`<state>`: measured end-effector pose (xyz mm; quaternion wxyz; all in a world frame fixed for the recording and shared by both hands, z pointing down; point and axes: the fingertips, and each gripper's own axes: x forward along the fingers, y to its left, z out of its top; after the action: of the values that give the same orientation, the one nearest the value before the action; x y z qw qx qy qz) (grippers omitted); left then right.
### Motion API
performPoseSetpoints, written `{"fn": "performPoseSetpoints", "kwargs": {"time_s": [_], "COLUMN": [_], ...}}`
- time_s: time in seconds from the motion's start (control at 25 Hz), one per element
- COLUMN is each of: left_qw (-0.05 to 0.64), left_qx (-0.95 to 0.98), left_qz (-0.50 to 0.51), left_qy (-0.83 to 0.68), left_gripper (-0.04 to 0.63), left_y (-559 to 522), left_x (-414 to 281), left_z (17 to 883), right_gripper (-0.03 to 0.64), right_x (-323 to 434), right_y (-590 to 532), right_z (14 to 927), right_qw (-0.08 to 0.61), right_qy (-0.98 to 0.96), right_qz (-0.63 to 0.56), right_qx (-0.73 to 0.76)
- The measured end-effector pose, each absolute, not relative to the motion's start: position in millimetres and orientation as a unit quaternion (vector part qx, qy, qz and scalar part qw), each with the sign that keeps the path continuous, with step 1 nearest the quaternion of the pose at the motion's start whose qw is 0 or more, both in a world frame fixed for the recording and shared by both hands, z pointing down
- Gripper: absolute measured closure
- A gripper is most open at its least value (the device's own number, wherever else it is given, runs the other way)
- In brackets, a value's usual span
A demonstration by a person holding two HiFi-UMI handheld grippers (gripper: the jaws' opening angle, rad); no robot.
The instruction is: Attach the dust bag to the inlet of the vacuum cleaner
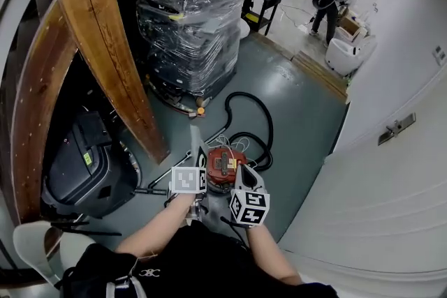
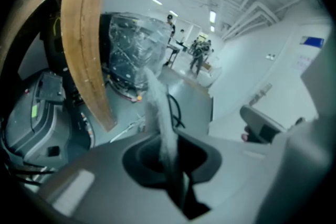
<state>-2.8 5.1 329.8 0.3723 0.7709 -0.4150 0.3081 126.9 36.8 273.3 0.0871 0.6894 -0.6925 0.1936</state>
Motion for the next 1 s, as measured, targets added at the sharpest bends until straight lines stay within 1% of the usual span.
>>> {"fn": "performPoseSetpoints", "kwargs": {"time_s": [0.28, 0.52, 0.68, 0.76, 1.0], "left_qw": [0.364, 0.387, 0.369, 0.363, 0.370], "left_qx": [0.764, 0.731, 0.728, 0.725, 0.698], "left_qz": [0.323, 0.342, 0.355, 0.355, 0.366], "left_qy": [-0.424, -0.446, -0.456, -0.465, -0.492], "left_gripper": [0.571, 0.571, 0.572, 0.571, 0.572], "left_y": [-32.6, -40.8, -64.2, -74.3, -60.6], "left_x": [-16.7, -43.3, -57.8, -63.0, -87.8], "left_z": [347.9, 378.3, 407.9, 420.9, 467.4], "right_gripper": [0.618, 0.618, 0.618, 0.618, 0.617], "right_x": [129.9, 129.1, 126.3, 127.6, 125.3], "right_y": [-4.1, -19.7, -42.8, -52.2, -43.6], "right_z": [297.8, 328.1, 360.4, 376.7, 429.7], "right_qw": [0.093, 0.117, 0.133, 0.146, 0.193], "right_qy": [-0.683, -0.687, -0.698, -0.705, -0.714], "right_qz": [0.217, 0.252, 0.265, 0.274, 0.310], "right_qx": [0.692, 0.672, 0.652, 0.638, 0.598]}}
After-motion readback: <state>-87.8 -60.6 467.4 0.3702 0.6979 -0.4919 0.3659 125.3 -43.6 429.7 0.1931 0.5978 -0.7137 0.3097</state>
